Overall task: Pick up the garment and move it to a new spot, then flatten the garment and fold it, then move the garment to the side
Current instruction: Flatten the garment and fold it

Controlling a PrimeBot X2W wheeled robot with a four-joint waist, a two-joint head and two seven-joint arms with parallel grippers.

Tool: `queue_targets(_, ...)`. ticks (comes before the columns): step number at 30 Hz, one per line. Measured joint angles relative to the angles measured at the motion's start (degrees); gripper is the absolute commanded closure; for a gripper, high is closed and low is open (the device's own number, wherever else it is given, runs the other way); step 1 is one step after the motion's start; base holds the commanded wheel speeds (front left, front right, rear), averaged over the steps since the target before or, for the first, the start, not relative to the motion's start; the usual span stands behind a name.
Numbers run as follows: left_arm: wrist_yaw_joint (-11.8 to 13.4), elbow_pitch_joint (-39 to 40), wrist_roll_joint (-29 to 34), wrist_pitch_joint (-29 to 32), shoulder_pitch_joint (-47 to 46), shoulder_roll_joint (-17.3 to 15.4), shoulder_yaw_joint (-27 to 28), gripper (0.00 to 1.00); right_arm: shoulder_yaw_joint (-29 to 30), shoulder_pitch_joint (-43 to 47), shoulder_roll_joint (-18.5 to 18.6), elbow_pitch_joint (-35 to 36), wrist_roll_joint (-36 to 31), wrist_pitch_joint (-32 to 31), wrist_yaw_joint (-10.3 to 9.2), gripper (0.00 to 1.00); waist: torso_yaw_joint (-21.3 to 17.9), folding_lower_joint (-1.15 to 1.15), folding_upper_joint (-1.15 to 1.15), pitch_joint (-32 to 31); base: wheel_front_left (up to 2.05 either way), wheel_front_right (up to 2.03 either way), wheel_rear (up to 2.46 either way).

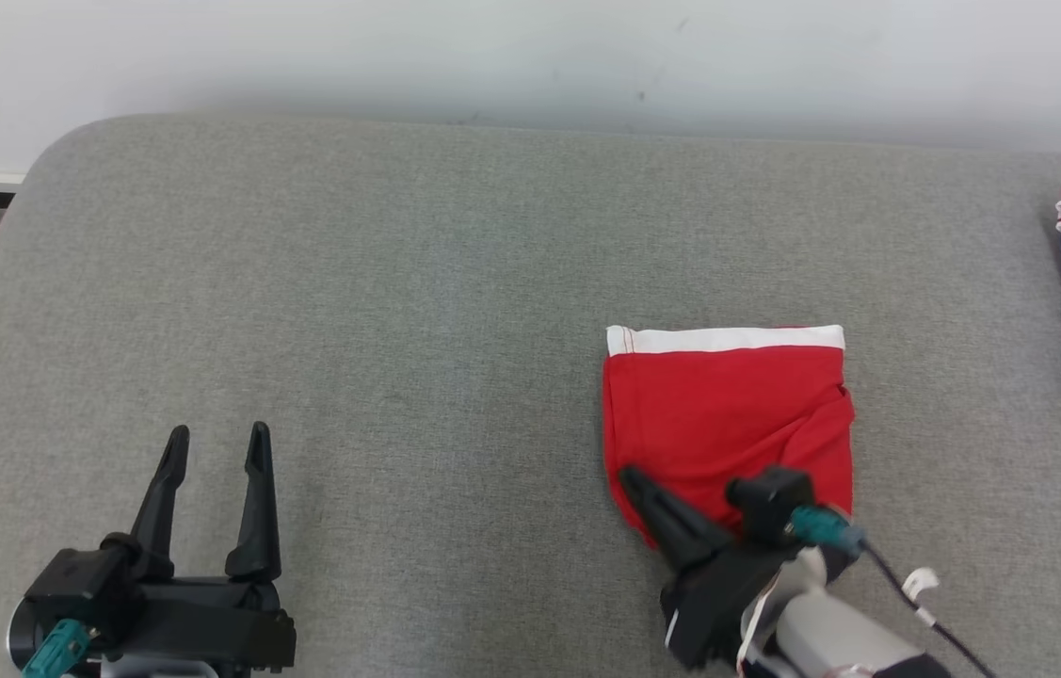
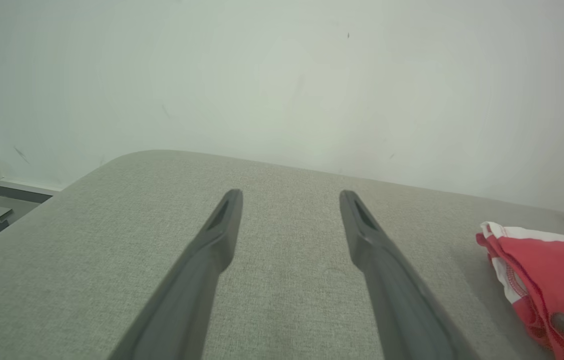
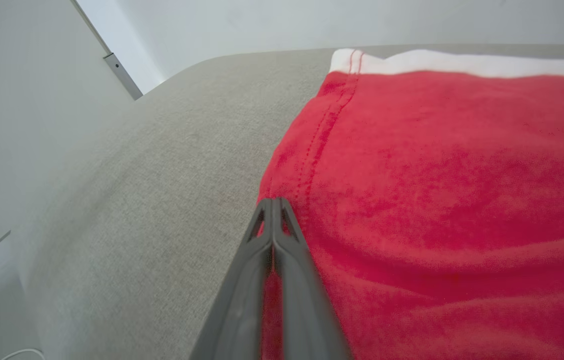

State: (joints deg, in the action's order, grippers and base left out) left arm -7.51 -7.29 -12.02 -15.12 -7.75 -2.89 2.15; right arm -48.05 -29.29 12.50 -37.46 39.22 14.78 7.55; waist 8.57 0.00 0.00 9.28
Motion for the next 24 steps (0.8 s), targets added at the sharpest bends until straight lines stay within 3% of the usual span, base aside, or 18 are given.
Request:
queue_targets(5, 0.0, 0.1, 0.3, 0.0, 0.0, 0.0, 0.9, 0.0, 8.1, -0.5, 0.3, 4.0, -1.9, 0.2, 0.0, 1.0, -1.1, 0.0, 0.0, -0.2, 0.0, 0.0, 0.0)
queue_targets(12, 0.0, 0.2, 0.9, 0.0, 0.7, 0.0, 2.0, 0.0, 22.5, 6.2, 1.8, 13.1, -10.7, 0.3, 0.0, 1.0, -3.8, 0.0, 0.0, -1.1, 0.0, 0.0, 0.0)
queue_targets(24, 0.0, 0.3, 3.1, 0.0, 2.0, -0.1, 3.9, 0.0, 36.6, 18.3, -0.1, 21.9, -19.7, 0.3, 0.0, 1.0, -8.1, 0.0, 0.0, -4.3, 0.0, 0.0, 0.0)
